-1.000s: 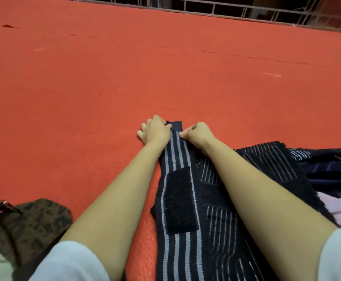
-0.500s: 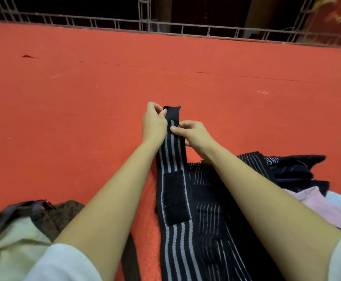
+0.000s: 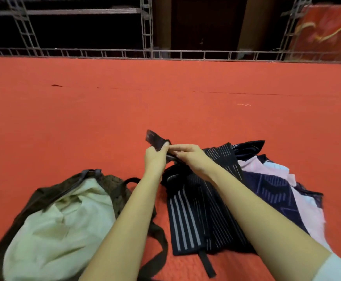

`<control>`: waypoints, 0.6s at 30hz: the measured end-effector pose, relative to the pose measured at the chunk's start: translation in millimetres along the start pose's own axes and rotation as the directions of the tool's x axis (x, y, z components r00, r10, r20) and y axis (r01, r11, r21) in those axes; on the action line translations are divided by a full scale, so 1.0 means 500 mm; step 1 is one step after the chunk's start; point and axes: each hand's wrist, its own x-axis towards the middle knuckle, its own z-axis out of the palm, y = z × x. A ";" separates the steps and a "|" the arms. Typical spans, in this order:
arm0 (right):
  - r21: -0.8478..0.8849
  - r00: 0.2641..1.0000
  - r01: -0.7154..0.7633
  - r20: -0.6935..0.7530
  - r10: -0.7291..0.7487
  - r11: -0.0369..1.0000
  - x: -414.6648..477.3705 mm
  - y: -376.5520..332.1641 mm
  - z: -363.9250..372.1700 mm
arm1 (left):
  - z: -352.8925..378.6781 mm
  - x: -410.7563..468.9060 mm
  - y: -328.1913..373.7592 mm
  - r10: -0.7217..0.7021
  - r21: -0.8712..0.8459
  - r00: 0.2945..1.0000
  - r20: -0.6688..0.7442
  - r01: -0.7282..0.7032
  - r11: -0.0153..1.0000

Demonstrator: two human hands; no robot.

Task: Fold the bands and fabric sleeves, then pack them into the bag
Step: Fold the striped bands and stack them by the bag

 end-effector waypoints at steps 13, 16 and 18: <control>0.427 0.981 -0.006 -0.172 0.087 0.904 -0.277 0.054 0.129 | -0.071 -0.261 -0.015 0.180 0.173 0.982 -0.053 -0.169 0.970; 0.398 0.913 0.191 -0.408 -0.013 0.897 -0.291 0.043 0.123 | -0.077 -0.302 0.004 0.268 0.281 0.957 -0.108 -0.229 0.932; 0.379 0.882 0.245 -0.469 -0.043 0.892 -0.311 0.026 0.119 | -0.079 -0.328 0.020 0.303 0.239 0.950 -0.067 -0.280 0.930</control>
